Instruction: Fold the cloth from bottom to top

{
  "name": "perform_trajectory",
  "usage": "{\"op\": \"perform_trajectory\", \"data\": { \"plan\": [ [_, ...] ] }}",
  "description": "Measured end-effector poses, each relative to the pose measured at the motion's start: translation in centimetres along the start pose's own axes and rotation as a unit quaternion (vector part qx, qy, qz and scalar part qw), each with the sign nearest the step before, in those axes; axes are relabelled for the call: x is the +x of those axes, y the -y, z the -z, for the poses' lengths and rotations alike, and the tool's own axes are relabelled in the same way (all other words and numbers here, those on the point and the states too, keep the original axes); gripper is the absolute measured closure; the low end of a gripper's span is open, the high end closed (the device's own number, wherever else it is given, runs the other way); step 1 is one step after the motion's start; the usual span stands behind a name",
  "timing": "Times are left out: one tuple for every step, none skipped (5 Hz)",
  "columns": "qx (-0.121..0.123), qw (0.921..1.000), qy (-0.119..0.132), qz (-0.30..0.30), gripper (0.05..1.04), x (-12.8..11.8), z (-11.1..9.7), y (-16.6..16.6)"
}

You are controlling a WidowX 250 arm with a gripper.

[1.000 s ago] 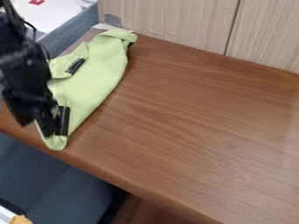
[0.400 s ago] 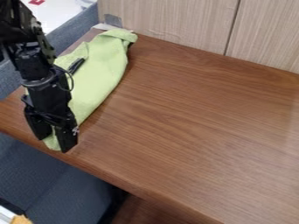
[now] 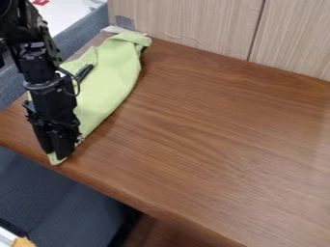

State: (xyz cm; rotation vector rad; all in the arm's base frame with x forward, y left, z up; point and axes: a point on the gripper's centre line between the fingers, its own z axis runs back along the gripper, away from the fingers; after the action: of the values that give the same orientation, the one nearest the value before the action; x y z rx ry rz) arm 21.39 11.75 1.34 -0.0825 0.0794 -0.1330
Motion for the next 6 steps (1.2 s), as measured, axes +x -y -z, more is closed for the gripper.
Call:
{"op": "perform_trajectory", "data": {
  "plan": [
    [-0.002,0.9999,-0.01,0.014,0.922,-0.2,0.0,0.4],
    [-0.018,0.9993,-0.021,0.027,1.006,-0.7,-0.3,1.0],
    [-0.015,0.9984,-0.043,0.033,1.011,-1.0,-2.6,0.8],
    [-0.015,0.9989,-0.033,0.031,1.012,-0.5,-4.8,0.8],
    [-0.016,0.9996,-0.002,0.024,1.012,2.3,-7.3,0.0],
    [-0.035,0.9992,0.017,0.005,1.012,5.4,-8.8,-1.1]
  ]
}}
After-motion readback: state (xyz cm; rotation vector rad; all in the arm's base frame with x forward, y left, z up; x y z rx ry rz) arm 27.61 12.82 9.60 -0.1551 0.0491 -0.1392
